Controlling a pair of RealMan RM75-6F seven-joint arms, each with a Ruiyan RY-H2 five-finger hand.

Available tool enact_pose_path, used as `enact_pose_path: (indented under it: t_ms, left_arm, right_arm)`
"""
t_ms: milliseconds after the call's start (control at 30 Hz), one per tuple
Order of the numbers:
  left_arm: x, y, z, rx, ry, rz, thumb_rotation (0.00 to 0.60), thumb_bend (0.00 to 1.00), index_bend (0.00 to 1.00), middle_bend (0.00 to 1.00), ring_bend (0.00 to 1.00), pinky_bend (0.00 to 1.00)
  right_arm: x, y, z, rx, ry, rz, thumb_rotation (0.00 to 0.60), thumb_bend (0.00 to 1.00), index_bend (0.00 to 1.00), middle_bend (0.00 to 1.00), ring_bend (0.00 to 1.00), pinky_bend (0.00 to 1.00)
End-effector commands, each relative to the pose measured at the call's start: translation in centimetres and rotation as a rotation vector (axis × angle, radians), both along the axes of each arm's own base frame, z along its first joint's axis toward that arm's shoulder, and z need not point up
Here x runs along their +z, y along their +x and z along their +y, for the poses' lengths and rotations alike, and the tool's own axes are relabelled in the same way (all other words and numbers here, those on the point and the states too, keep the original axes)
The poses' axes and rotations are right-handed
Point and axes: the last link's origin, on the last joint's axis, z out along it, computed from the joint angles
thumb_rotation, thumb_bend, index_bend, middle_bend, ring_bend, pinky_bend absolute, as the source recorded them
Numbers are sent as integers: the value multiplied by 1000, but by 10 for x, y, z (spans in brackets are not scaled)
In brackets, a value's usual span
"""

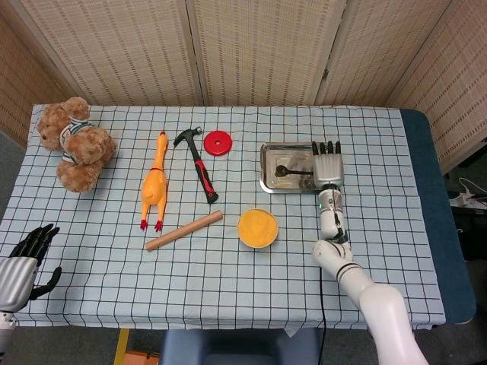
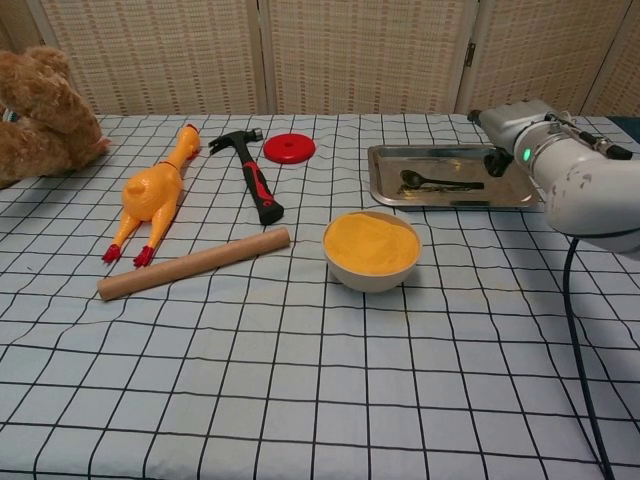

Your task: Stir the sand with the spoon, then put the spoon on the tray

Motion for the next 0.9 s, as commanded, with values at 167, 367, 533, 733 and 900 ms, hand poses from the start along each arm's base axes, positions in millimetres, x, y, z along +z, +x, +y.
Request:
enact_pose_path:
  t_ms: [167,367,533,733,900]
  left_arm:
    - [1,1,-1,-4,6,0,600,449,0,0,0,177]
    - [1,2,-3,-6,12,4,600,448,0,0,0,178]
    - [1,3,-5,0,12,16,600,448,0,0,0,178]
    - [0,6,-5,-7,26,36,600,448,0,0,0,175]
    - [1,9,-8,-57,78,67,600,448,0,0,0,120]
  right_arm:
    - [44,-5,29,122,-37,-123,600,410,0,25,0,0]
    - [109,-10,125,172,41,-217,600,344,0,2,0,0]
    - [151,-18,196,177,63,-258,600,340,0,0,0,0]
    - [181,-54,268,192,35,-65,600,339,0,0,0,0]
    - [188,-81,313,139,-57,111,600,338,0,0,0,0]
